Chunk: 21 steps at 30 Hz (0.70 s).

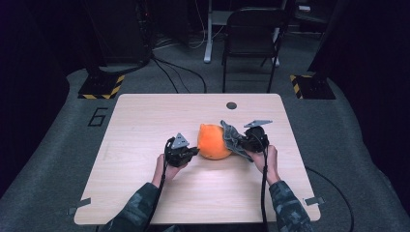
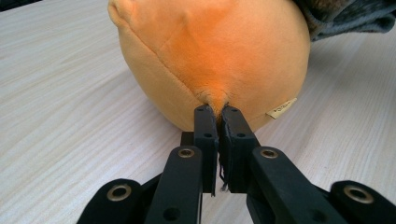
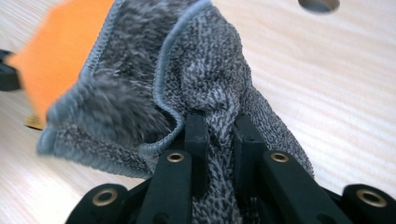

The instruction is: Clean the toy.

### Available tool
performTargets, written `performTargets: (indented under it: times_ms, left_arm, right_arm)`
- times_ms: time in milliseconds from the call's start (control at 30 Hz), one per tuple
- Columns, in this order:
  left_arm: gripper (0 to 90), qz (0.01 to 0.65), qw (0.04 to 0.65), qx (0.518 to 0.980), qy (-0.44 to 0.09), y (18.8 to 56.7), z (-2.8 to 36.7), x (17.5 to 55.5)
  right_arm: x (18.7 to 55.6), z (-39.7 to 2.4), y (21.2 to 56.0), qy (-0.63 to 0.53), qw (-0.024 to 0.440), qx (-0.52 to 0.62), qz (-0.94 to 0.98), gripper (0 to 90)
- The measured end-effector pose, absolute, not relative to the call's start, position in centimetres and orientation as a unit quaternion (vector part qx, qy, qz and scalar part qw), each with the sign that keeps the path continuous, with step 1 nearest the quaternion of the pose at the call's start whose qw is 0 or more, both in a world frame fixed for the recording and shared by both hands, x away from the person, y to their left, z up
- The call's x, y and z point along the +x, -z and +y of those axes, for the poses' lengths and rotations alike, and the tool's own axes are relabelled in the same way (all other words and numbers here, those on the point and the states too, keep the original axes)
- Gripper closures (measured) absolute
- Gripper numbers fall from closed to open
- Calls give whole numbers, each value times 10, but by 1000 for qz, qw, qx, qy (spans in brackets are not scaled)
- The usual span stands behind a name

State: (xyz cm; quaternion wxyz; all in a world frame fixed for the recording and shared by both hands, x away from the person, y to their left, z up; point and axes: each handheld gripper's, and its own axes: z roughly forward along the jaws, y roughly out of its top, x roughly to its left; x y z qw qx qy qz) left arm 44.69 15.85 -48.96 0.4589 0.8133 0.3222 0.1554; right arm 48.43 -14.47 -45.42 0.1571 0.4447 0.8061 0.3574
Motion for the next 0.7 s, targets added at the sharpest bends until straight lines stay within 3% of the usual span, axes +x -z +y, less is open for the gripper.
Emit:
performTargets:
  times_ms: [233,700]
  left_arm:
    - [858,321,460,813,-152,490,158,447]
    - [858,325,460,812,-151,491,159,448]
  right_arm:
    - [491,-145,467,-345,136,460,807,794]
    - [501,-149,493,-282,140,474,823,793]
